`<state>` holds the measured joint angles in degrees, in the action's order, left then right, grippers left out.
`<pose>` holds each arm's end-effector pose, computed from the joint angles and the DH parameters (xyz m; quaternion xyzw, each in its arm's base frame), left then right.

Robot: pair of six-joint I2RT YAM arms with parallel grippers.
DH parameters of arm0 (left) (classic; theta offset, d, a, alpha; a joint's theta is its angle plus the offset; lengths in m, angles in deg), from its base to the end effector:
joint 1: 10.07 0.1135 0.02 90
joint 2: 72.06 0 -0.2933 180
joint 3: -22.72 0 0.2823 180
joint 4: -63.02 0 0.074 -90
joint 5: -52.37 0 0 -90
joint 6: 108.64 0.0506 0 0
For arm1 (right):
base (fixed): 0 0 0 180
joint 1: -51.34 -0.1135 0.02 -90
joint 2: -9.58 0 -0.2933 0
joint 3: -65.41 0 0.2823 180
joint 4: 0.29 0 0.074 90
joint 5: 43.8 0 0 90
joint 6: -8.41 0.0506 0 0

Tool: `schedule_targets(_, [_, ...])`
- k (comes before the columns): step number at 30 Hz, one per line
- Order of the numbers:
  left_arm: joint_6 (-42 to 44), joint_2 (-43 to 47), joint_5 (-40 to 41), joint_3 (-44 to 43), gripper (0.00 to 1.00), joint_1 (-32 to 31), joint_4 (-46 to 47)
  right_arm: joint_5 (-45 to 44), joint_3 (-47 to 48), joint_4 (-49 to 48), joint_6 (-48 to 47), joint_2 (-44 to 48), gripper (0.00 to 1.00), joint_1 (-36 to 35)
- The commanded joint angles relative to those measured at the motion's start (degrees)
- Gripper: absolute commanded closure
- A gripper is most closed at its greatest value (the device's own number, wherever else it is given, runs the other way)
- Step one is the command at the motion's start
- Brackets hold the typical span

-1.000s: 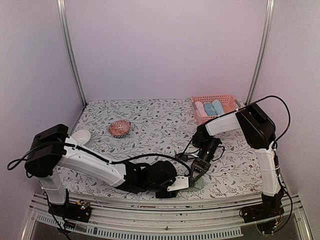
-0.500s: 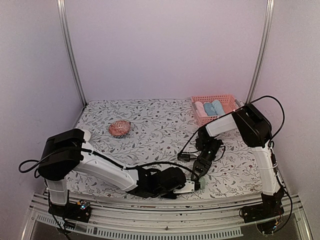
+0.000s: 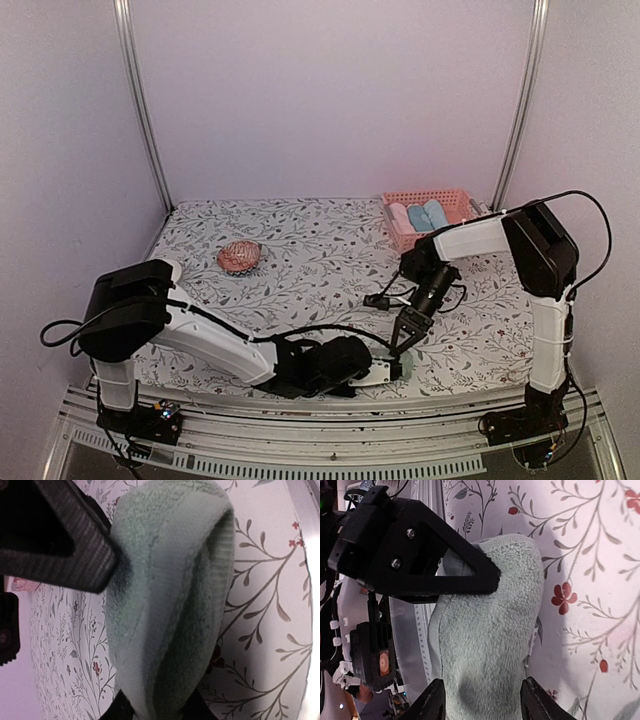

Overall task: Roll the towels
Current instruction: Pick up the towel from the center of the board, then pass from the left arm to the right

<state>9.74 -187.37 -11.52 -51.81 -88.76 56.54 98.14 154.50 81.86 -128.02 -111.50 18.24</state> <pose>0.1082 -0.4273 0.1065 0.6807 0.6054 0.0395 0.4107 0.2864 0.2342 0.1191 0.4920 -0.7343 -0.4471 0.1370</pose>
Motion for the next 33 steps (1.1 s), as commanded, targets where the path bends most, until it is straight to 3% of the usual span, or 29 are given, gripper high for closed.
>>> schedule_targets(1, [-3.7,1.2,-5.2,2.6,0.84,1.7,-1.5,-2.0,-1.5,-2.8,2.0,6.5,0.47,4.2])
schedule_targets(7, [-12.8,7.9,-16.1,2.4,0.86,7.2,0.4,0.9,-1.4,-4.7,2.6,15.8,0.47,10.2])
schedule_targets(13, [-24.2,10.1,-24.7,0.8,0.89,12.3,4.0,-1.1,-2.6,-13.0,8.9,23.7,0.47,13.0])
schedule_targets(21, [-45.3,11.6,-25.4,0.8,0.90,19.1,17.1,-6.0,-1.6,-22.5,17.0,28.7,0.43,13.0])
schedule_targets(26, [-54.6,11.2,-24.8,0.5,0.93,22.6,23.7,-3.4,2.3,-26.5,21.2,28.6,0.40,13.1])
schedule_targets(33, [-63.2,9.1,-30.7,1.3,0.95,24.2,40.0,7.1,7.5,-28.8,25.4,24.8,0.21,13.1])
